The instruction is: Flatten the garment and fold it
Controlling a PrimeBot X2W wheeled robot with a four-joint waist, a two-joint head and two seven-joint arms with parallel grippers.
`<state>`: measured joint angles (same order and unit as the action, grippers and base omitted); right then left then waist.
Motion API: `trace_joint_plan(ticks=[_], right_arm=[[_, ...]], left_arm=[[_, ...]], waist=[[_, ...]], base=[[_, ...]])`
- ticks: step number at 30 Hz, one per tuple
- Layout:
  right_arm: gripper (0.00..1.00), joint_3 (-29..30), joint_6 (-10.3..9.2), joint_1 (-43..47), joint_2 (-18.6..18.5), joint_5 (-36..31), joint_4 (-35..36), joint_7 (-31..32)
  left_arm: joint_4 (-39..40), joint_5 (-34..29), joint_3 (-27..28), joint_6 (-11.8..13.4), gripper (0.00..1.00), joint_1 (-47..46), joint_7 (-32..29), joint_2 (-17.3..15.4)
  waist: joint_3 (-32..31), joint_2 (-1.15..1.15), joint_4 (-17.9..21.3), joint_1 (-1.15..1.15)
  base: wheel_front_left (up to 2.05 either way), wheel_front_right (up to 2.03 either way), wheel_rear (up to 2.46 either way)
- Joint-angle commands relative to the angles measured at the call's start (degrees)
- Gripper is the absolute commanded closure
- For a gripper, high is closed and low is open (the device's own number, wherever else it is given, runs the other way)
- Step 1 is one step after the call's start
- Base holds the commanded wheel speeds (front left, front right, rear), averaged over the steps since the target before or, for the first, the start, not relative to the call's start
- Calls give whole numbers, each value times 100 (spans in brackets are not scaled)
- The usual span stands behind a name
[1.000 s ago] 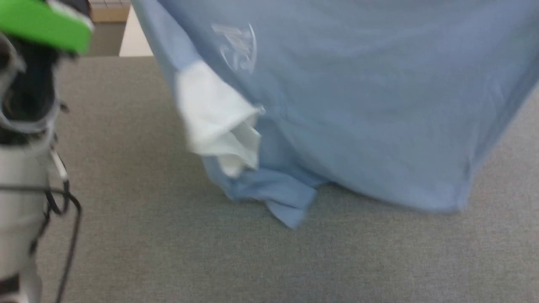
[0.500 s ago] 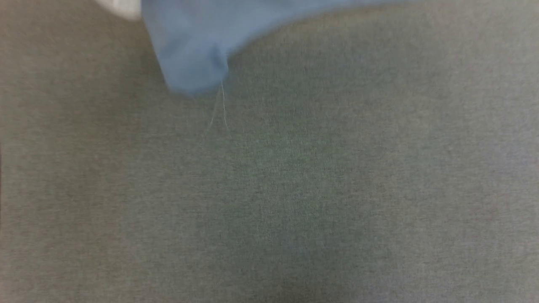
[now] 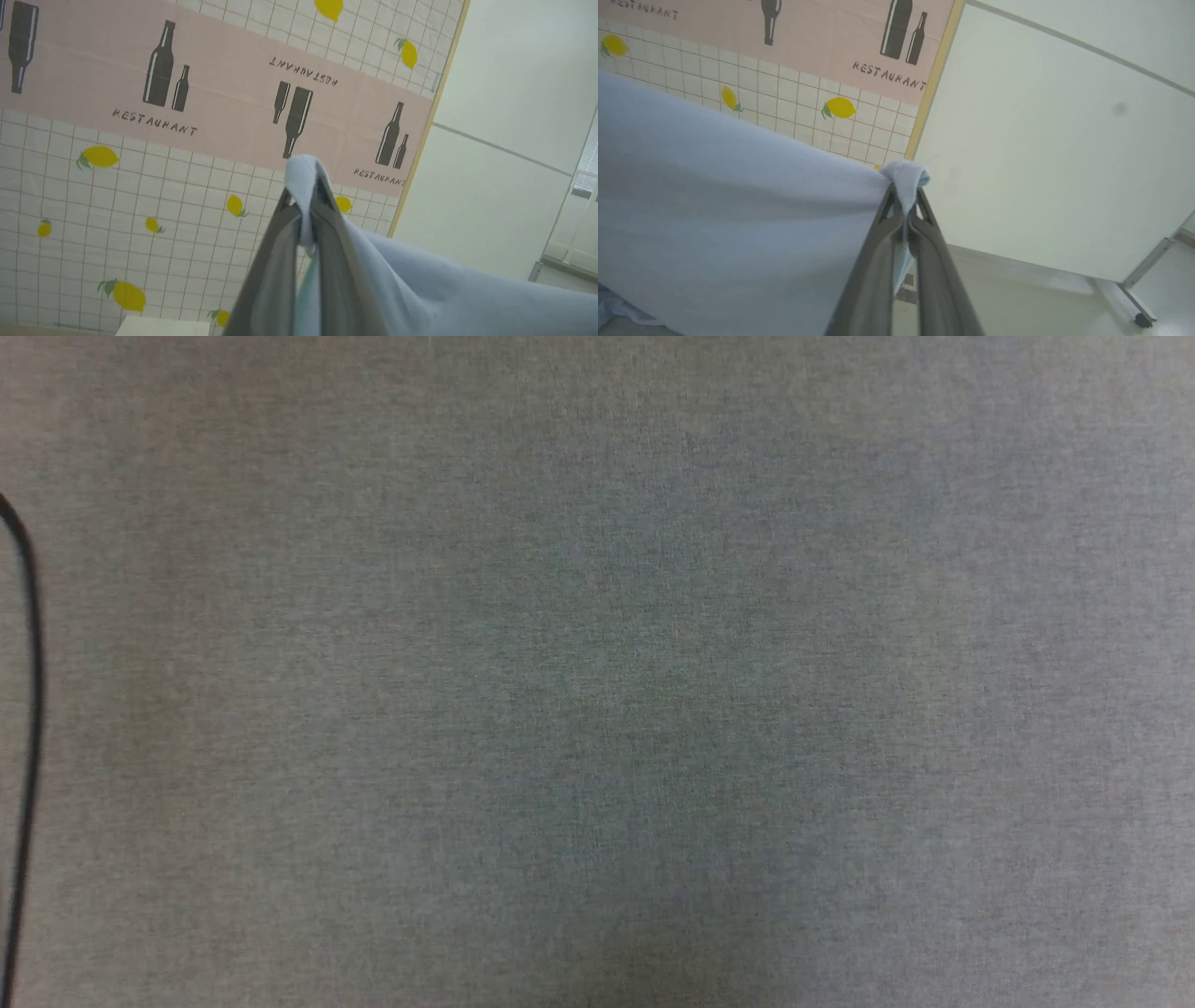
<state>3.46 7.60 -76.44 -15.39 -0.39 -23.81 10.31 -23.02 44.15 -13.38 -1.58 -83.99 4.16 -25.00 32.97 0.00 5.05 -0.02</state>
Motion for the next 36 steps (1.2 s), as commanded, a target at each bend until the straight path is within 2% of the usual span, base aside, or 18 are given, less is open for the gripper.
trace_joint_plan(ticks=[1,8,14,18,24,29,36], right_arm=[[100,-44,-11,320,-3,175,-79,-47],[100,-539,-11,2080,-96,1008,-132,134],[100,-736,-11,3656,-293,1404,359,325],[100,-638,-11,4695,-355,1355,712,403],[100,-414,-11,5955,-297,1187,1151,615],[100,-202,-11,6813,-131,1085,1518,904],[100,142,-11,8000,184,1039,2069,1763]], left_arm=[[-95,45,-40,-105,100,356,-16,-89],[-257,496,-328,-415,100,2451,-504,-362],[446,1150,-642,-485,100,4569,-1339,-603],[1072,1228,-871,-206,100,5938,-1592,-790],[1885,1454,-992,276,100,7425,-1610,-770],[2327,1506,-1110,654,100,8304,-1652,-807],[2823,1567,-1303,1050,100,9181,-1726,-801]], waist=[[-256,0,-124,2],[-920,0,-285,2],[-1500,0,-408,2],[-1811,0,-462,2],[-2136,0,-512,2],[-2332,0,-528,2],[-2477,0,-535,2]], base=[[0,0,0],[0,0,0],[0,0,0],[0,0,0],[0,0,0],[0,0,0],[0,0,0]])
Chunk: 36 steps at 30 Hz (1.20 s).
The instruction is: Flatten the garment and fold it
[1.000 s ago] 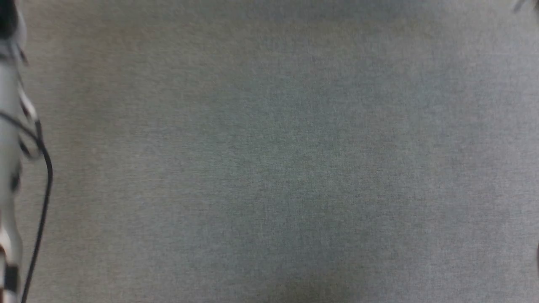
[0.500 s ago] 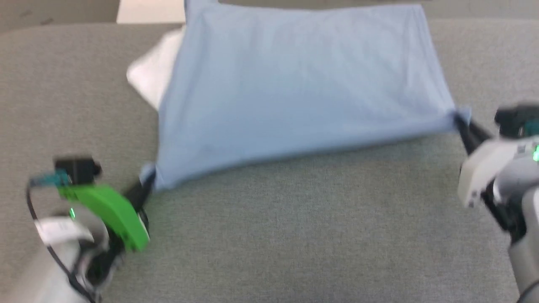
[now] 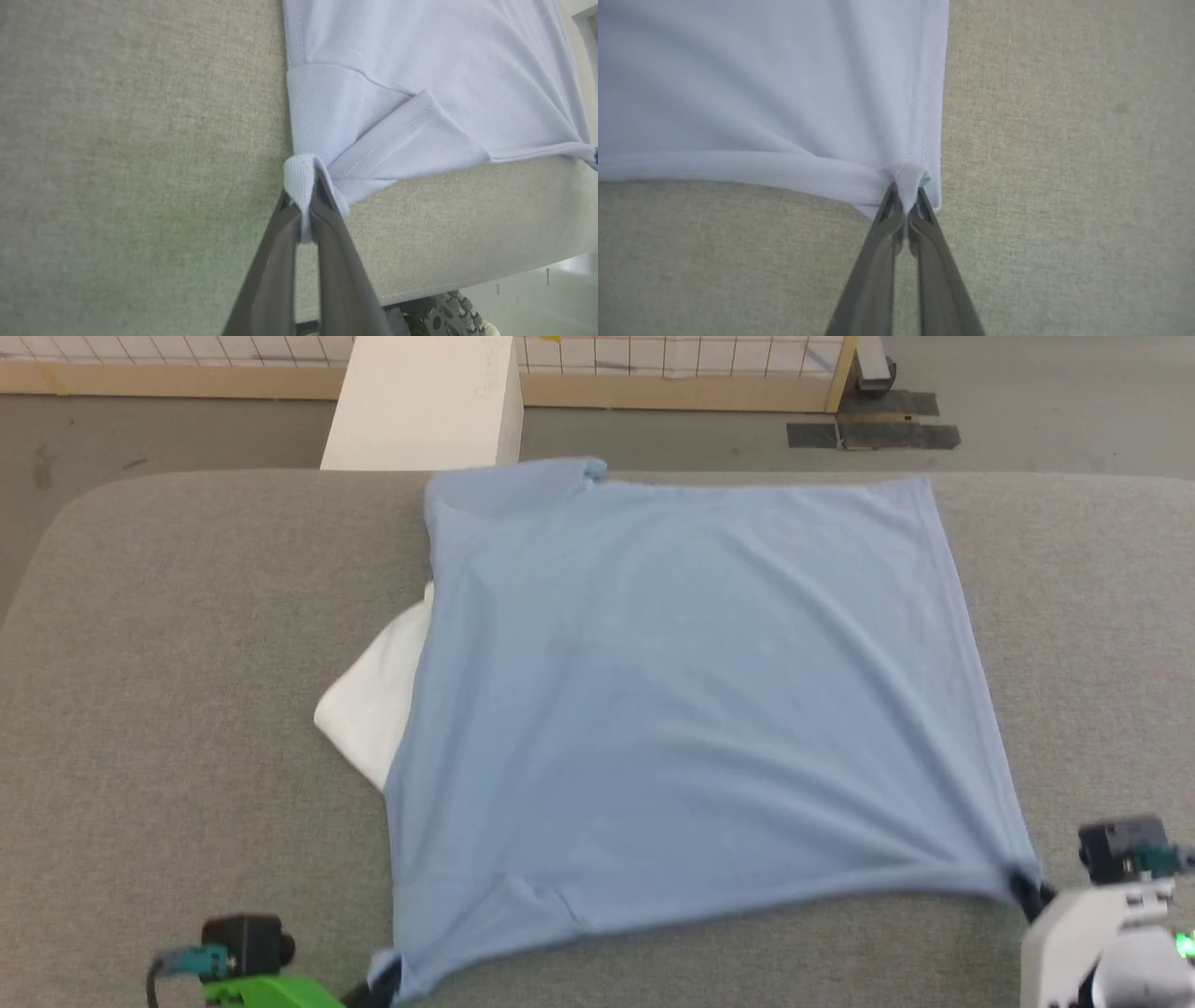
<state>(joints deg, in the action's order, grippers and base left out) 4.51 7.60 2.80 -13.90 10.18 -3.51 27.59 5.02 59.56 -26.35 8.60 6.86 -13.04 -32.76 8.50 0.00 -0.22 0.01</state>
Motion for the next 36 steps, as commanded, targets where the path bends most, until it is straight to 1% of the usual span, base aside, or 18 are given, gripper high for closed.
trace_joint_plan(ticks=[1,4,7,9,11,14,16,19,23,27,30,36], right_arm=[[100,101,-11,202,91,-17,118,120],[100,290,-11,546,255,-10,379,216],[100,452,-11,702,441,-22,570,-95],[100,466,-11,755,545,-35,649,-456],[100,475,-11,767,618,-68,681,-901],[100,499,-11,727,724,-130,618,-1525],[100,462,-11,652,762,-167,576,-1813],[100,375,-11,461,758,-214,535,-2061],[100,269,-11,31,614,-243,421,-2093],[100,178,-11,-404,465,-224,338,-1923],[100,175,-11,-716,391,-225,287,-1739],[100,81,-11,-1460,231,-129,-124,-1408]], left_arm=[[55,22,-23,72,100,185,-2,-29],[202,44,-66,160,100,438,53,12],[341,-129,-77,166,100,504,347,91],[400,-461,-109,172,100,426,670,128],[424,-916,-122,214,100,264,1117,183],[353,-1492,-181,277,100,-26,1675,321],[280,-1748,-225,281,100,-250,1911,410],[142,-2000,-237,246,100,-611,2145,489],[-87,-2214,-270,49,100,-1242,2177,467],[-323,-2327,-248,-178,100,-1912,2109,400],[-525,-2294,-172,-318,100,-2352,2041,381],[-1143,-2160,-86,-602,100,-3135,1702,293]], waist=[[-38,0,0,-1],[-53,0,36,-1],[-64,0,71,-1],[-68,0,89,-1],[-66,0,103,-1],[-66,0,126,-1],[-56,0,143,-1],[-21,0,195,-1],[87,0,261,-1],[283,0,318,-1],[498,0,354,-1],[984,0,399,-1]], base=[[0,0,0],[0,0,0],[0,0,0],[0,0,0],[0,0,0],[0,0,0],[0,0,0],[0,0,0],[0,0,0],[0,0,0],[0,0,0],[0,0,0]])
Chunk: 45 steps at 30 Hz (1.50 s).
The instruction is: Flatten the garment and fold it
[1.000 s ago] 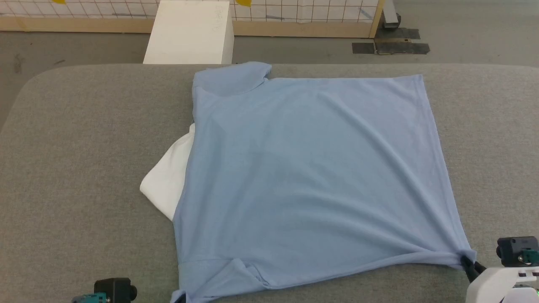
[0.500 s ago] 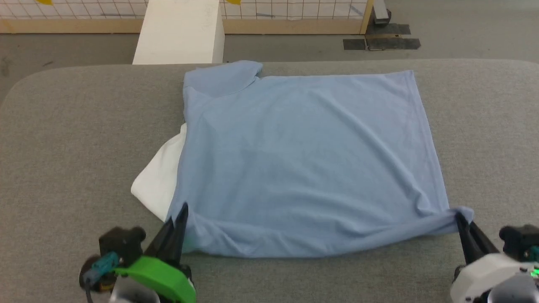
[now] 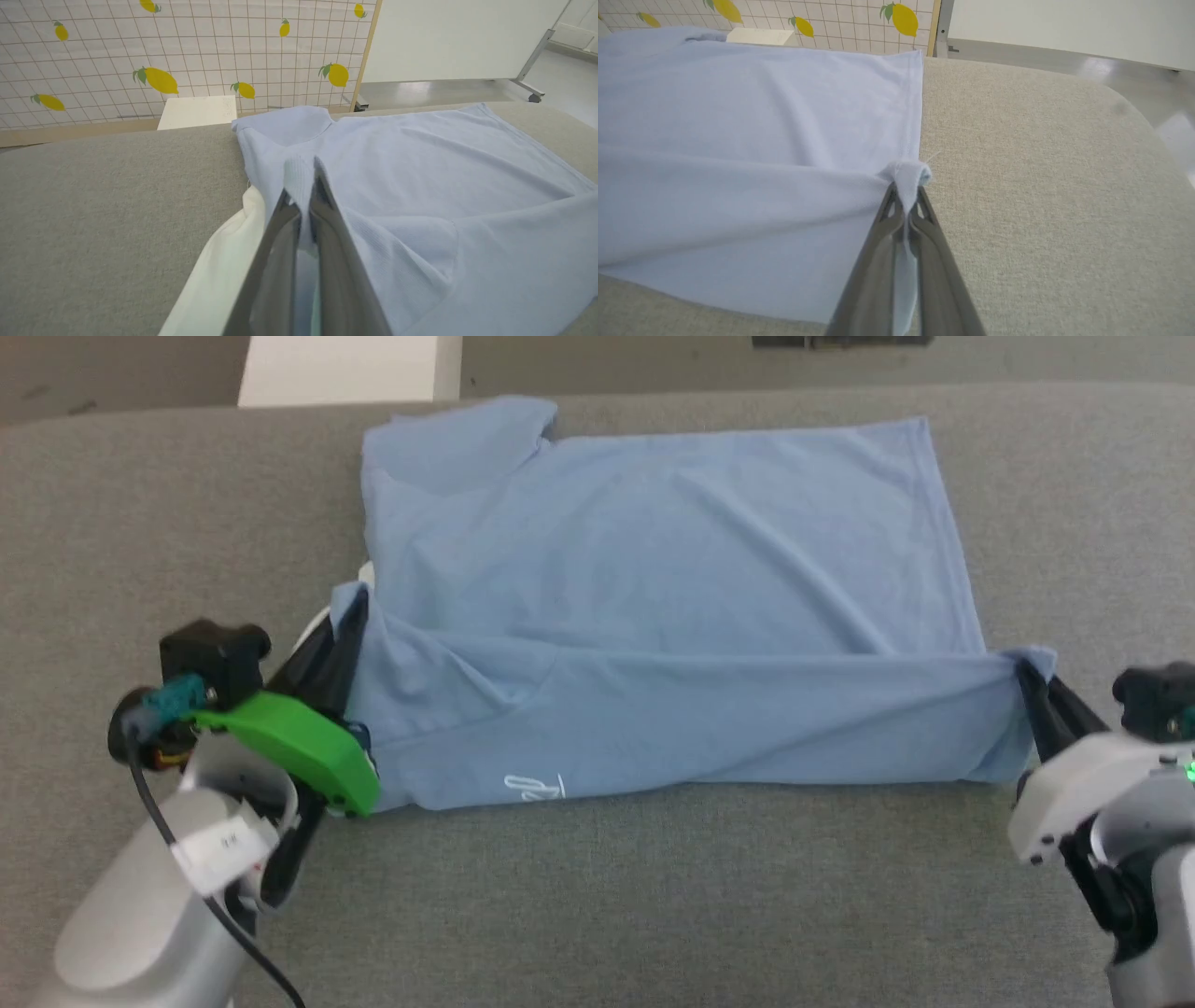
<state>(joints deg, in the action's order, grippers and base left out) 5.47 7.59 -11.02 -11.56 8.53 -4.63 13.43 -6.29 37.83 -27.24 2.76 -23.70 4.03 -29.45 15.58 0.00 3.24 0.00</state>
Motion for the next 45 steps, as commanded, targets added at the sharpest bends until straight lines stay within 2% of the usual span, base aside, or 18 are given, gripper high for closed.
trace_joint_plan(ticks=[1,6,14,15,16,17,20,22,26,30,39,45], right_arm=[[100,-46,-10,-215,-32,79,-119,80],[100,-317,-10,-725,-272,252,-590,657],[100,-734,-10,-1146,-550,835,-951,1953],[100,-701,-10,-1140,-548,898,-955,2077],[80,-679,-10,-1127,-543,932,-935,2133],[0,-653,-10,-1099,-536,967,-893,2153],[0,-435,-10,-958,-443,993,-755,1969],[0,-198,-10,-821,-270,1046,-636,1620],[0,59,-10,-398,74,1110,-348,743],[0,186,-10,75,331,945,-10,-175],[0,211,-10,777,778,426,386,-1812],[0,89,-10,926,856,277,344,-2358]], left_arm=[[-130,47,13,-64,100,-196,-86,-57],[-700,229,3,-166,100,-548,-604,-130],[-1157,909,-151,-130,100,-381,-1996,-84],[-1155,993,-137,-94,57,-340,-2084,-59],[-1128,1006,-113,-62,27,-320,-2052,-47],[-1083,981,-53,13,0,-300,-1905,-29],[-953,766,87,214,0,-198,-1267,19],[-842,539,145,373,0,-72,-732,56],[-559,294,314,712,0,412,277,222],[-234,217,405,957,0,970,821,399],[-49,109,249,1142,0,1669,974,640],[-396,244,145,1338,0,1735,492,719]], waist=[[356,0,64,0],[657,0,74,0],[689,0,37,0],[648,0,20,0],[607,0,2,0],[552,0,-17,0],[347,0,-74,0],[199,0,-115,0],[-132,0,-164,0],[-350,0,-182,0],[-601,0,-77,0],[-641,0,131,0]], base=[[0,0,0],[0,0,0],[0,0,0],[0,0,0],[0,0,0],[0,0,0],[0,0,0],[0,0,0],[0,0,0],[0,0,0],[0,0,0],[0,0,0]])
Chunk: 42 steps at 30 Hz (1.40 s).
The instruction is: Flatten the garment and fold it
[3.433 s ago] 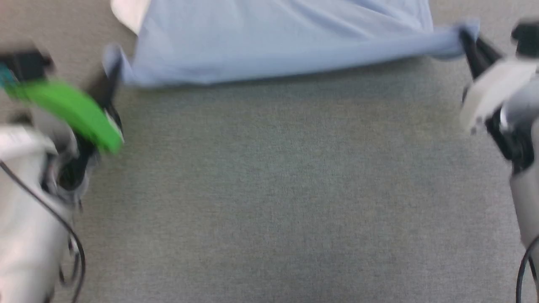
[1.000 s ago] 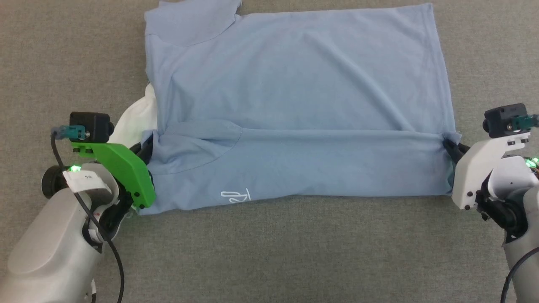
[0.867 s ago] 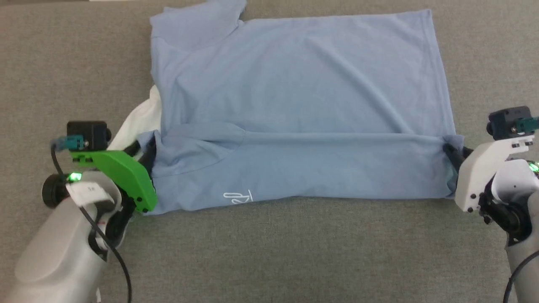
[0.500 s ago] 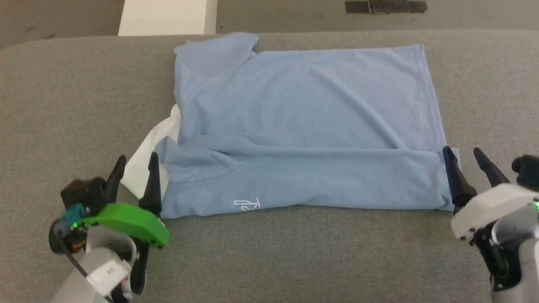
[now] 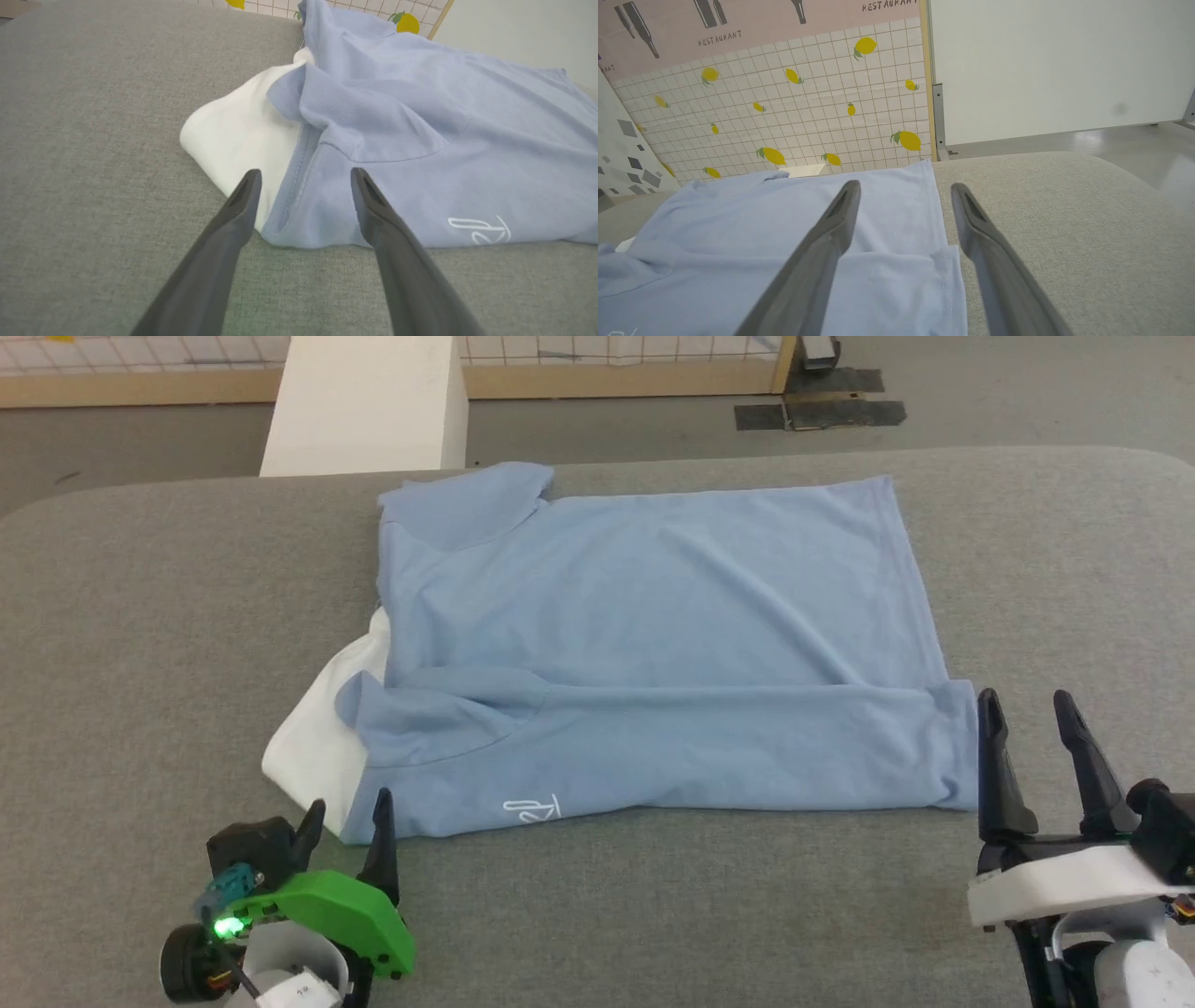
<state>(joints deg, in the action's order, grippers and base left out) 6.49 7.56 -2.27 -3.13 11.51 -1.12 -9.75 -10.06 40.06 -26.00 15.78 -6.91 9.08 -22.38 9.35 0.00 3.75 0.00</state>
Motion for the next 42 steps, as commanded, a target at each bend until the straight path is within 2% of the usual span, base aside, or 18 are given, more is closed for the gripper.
trace_joint_plan(ticks=[1,7,10,13,15,16,17,18,23,25,27,34,41,42], right_arm=[[0,-44,-8,60,16,-21,-26,-65],[0,-167,-8,63,23,79,-130,-116],[0,-175,-8,62,23,103,-154,-128],[0,-179,-8,70,24,133,-190,-104],[0,-200,-8,69,24,144,-199,-91],[0,-203,-8,69,24,148,-203,-88],[0,-203,-8,70,24,146,-212,-79],[0,-199,-8,69,24,142,-218,-76],[0,-86,-8,16,24,5,-285,-25],[0,2,-8,-40,24,-27,-402,186],[0,117,-8,-135,24,-71,-585,613],[0,450,-8,-705,24,-120,-1279,3076],[0,729,-8,-1230,25,-463,-1480,4625],[8,754,-8,-1276,25,-486,-1511,4833]], left_arm=[[-70,56,31,89,0,44,-111,18],[-273,343,260,729,0,46,-808,59],[-313,524,345,969,0,55,-1223,47],[-360,699,417,1118,0,54,-1586,15],[-335,867,397,1043,0,75,-1847,20],[-300,930,394,998,39,81,-1921,25],[-258,956,378,940,91,83,-1967,4],[-214,961,360,881,100,82,-1975,-20],[-107,950,357,747,100,80,-1802,6],[-81,910,328,706,100,68,-1724,20],[-59,877,307,659,100,46,-1643,36],[-27,772,257,506,100,-84,-1389,69],[-92,718,190,358,100,-281,-1264,125],[-106,709,178,339,100,-305,-1247,133]], waist=[[-17,0,122,0],[-21,0,363,0],[-13,0,454,0],[0,0,517,0],[13,0,542,0],[19,0,547,0],[22,0,549,0],[25,0,542,0],[16,0,434,0],[4,0,373,0],[6,0,306,0],[113,0,124,0],[305,0,-39,0],[328,0,-59,0]], base=[[0,0,0],[0,0,0],[0,0,0],[0,0,0],[0,0,0],[0,0,0],[0,0,0],[0,0,0],[0,0,0],[0,0,0],[0,0,0],[0,0,0],[0,0,0],[0,0,0]])
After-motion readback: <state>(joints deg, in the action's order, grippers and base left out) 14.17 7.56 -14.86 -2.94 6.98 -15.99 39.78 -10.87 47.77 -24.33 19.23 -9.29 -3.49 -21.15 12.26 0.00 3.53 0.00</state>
